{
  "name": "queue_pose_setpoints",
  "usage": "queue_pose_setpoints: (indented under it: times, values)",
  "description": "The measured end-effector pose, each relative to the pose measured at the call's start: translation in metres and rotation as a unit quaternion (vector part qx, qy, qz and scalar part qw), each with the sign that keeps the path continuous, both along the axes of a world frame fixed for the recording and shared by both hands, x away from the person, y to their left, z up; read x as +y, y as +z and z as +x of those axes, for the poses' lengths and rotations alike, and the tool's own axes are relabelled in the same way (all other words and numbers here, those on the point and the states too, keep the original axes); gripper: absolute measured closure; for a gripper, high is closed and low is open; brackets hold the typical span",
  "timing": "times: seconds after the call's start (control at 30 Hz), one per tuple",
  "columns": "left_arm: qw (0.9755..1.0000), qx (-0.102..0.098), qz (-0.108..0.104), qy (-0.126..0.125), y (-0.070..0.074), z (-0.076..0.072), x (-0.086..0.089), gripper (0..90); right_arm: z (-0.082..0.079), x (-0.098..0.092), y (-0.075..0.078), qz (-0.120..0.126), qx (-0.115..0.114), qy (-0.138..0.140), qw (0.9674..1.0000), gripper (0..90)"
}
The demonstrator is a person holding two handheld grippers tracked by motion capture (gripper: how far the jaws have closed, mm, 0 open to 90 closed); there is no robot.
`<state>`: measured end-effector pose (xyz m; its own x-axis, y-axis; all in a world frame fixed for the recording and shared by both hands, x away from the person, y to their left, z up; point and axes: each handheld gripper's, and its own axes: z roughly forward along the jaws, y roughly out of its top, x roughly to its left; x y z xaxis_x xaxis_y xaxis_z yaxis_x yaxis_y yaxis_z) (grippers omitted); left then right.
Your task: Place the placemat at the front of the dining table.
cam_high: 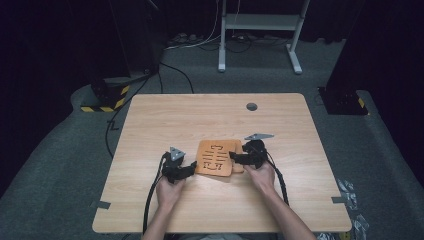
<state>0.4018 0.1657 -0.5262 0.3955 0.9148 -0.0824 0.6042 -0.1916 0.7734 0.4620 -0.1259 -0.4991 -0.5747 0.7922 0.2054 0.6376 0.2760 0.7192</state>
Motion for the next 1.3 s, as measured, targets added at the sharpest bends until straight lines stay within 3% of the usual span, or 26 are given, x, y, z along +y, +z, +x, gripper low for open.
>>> queue_pose_setpoints:
  times: [0.63,0.97,1.13,1.3]
  values:
    - [1.0,0.004,-0.005,-0.002,0.0,0.001,0.0,39.5,0.002,0.011,-0.009,0.011,0.026,0.019,0.9994,30.8]
    - [0.9999,0.005,-0.006,-0.007,0.0,0.002,0.0,39.3,0.001,0.014,-0.01,0.002,0.023,0.027,0.9994,30.2]
    - [0.9999,0.005,-0.007,-0.008,0.0,0.002,0.0,39.3,0.0,0.016,-0.01,0.017,0.032,0.034,0.9988,30.2]
    - [0.9999,0.006,-0.008,-0.008,0.0,0.002,0.0,39.3,-0.002,0.02,-0.009,0.011,0.032,0.035,0.9988,28.7]
